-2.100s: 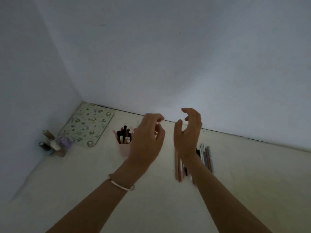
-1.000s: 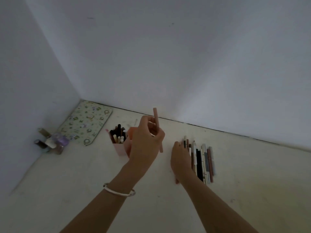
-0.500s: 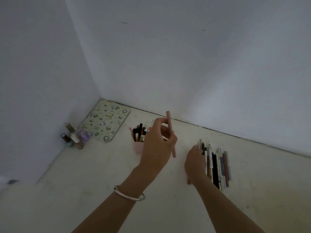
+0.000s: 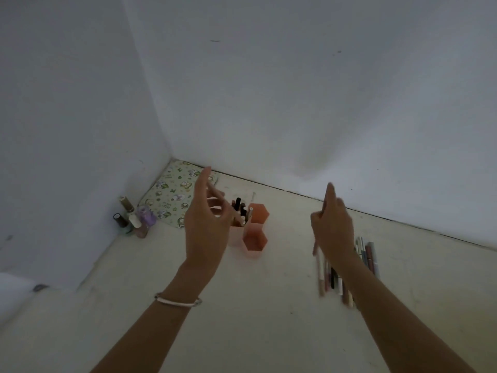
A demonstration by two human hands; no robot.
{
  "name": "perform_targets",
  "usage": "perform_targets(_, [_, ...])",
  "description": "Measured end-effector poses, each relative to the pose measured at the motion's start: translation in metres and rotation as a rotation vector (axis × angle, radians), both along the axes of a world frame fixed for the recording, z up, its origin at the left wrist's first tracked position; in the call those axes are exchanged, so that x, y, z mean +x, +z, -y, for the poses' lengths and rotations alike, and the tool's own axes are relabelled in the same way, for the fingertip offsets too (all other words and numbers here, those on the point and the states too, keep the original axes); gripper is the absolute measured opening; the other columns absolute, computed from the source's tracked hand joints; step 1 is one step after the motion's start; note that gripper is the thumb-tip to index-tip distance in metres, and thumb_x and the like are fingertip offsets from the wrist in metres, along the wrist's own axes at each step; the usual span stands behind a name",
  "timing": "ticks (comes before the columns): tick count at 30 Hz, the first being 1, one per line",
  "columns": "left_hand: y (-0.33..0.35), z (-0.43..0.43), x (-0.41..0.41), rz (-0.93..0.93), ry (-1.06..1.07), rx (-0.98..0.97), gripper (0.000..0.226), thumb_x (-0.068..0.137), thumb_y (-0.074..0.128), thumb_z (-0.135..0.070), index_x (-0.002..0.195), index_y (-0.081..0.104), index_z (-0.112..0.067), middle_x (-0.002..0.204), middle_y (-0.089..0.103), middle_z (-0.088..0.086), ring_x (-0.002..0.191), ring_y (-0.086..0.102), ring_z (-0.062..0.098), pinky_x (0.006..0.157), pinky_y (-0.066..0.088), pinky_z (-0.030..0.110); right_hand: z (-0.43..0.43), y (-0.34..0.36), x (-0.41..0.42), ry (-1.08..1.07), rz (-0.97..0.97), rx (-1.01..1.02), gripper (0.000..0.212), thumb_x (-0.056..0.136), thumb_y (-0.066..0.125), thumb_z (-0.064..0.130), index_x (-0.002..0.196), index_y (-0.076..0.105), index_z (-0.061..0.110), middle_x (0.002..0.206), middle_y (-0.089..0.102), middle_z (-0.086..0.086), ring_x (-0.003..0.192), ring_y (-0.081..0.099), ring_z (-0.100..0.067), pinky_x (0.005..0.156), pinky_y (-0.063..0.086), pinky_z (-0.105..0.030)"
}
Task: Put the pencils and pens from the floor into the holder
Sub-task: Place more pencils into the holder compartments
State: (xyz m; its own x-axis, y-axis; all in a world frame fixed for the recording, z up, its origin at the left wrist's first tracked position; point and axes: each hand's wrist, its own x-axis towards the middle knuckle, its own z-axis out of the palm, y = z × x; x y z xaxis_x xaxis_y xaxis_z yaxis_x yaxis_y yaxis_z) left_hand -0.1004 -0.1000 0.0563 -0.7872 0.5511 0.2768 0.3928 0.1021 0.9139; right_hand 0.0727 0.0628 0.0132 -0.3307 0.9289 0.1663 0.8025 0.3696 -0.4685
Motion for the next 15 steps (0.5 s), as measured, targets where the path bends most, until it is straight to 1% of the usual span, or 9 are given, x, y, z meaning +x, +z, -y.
perform_targets(2, [-0.012,0.004,-0.008,-0.027,0.046,-0.022,0.059,0.086,0.064,-0.001,0.135,0.041,-0.025,0.09,0.063,-0.001,0.083,0.065,0.006,0.071,0.059,0.027,0.001,0.029,-0.012,0.022,-0.341,-0.039,0.071,0.09,0.055,0.006,0.15,0.021,0.025,0.099,0.054,-0.002,0.071,0.059,-0.012,0.056,0.045,-0.016])
perform_targets(3, [-0.019,0.005,-0.008,-0.055,0.051,-0.038,0.056,0.086,0.064,-0.004,0.133,0.042,-0.024,0.089,0.062,-0.002,0.082,0.065,0.007,0.071,0.059,0.027,0.005,0.042,-0.017,0.032,-0.48,-0.051,0.072,0.09,0.057,0.006,0.149,0.023,0.028,0.099,0.056,0.0,0.075,0.062,-0.01,0.06,0.051,-0.016])
perform_targets(5, [-0.03,0.005,-0.008,-0.107,0.041,-0.074,0.051,0.088,0.064,-0.009,0.132,0.044,-0.021,0.087,0.061,-0.004,0.081,0.064,0.009,0.071,0.059,0.026,0.013,0.062,-0.029,0.079,-0.662,-0.014,0.07,0.09,0.059,0.004,0.148,0.026,0.026,0.097,0.059,0.001,0.078,0.065,-0.009,0.065,0.054,-0.015])
perform_targets(7, [-0.041,0.003,-0.006,-0.146,0.003,-0.115,0.048,0.089,0.063,-0.012,0.132,0.046,-0.021,0.086,0.06,-0.007,0.079,0.062,0.009,0.073,0.057,0.027,0.021,0.076,-0.039,0.134,-0.755,0.041,0.068,0.09,0.059,0.002,0.147,0.028,0.024,0.095,0.059,0.002,0.08,0.065,-0.011,0.069,0.055,-0.015])
perform_targets(8, [-0.045,0.003,-0.006,-0.186,-0.015,-0.147,0.046,0.09,0.062,-0.013,0.132,0.047,-0.022,0.089,0.062,-0.008,0.082,0.061,0.01,0.077,0.056,0.028,0.026,0.081,-0.044,0.151,-0.79,0.059,0.067,0.09,0.059,0.002,0.146,0.029,0.024,0.095,0.06,0.002,0.082,0.066,-0.012,0.072,0.056,-0.017])
perform_targets(10, [-0.055,0.0,-0.005,-0.338,-0.016,-0.231,0.037,0.093,0.057,-0.021,0.129,0.056,-0.021,0.112,0.064,-0.003,0.104,0.057,0.014,0.089,0.052,0.036,0.033,0.088,-0.052,0.174,-0.863,0.071,0.066,0.089,0.06,0.001,0.144,0.03,0.022,0.097,0.06,0.002,0.087,0.067,-0.014,0.076,0.057,-0.022])
perform_targets(11, [-0.059,-0.001,-0.006,-0.401,0.004,-0.259,0.034,0.094,0.054,-0.026,0.127,0.061,-0.021,0.125,0.059,0.002,0.117,0.051,0.019,0.096,0.047,0.04,0.039,0.089,-0.056,0.191,-0.893,0.072,0.065,0.089,0.061,0.0,0.142,0.031,0.021,0.098,0.061,0.001,0.088,0.067,-0.014,0.078,0.058,-0.024])
perform_targets(13, [-0.058,0.0,-0.01,-0.391,0.065,-0.26,0.039,0.096,0.044,-0.031,0.13,0.06,-0.02,0.143,0.046,0.008,0.133,0.039,0.026,0.108,0.035,0.043,0.051,0.088,-0.064,0.235,-0.929,0.059,0.063,0.088,0.062,-0.003,0.139,0.032,0.02,0.098,0.061,0.001,0.086,0.068,-0.013,0.079,0.058,-0.025])
perform_targets(15, [-0.049,0.003,-0.02,-0.299,0.147,-0.16,0.046,0.096,0.038,-0.028,0.139,0.047,-0.012,0.146,0.04,0.012,0.136,0.036,0.028,0.111,0.032,0.047,0.064,0.08,-0.073,0.296,-0.932,0.016,0.062,0.088,0.062,-0.003,0.137,0.033,0.022,0.099,0.061,0.002,0.087,0.069,-0.013,0.08,0.058,-0.026])
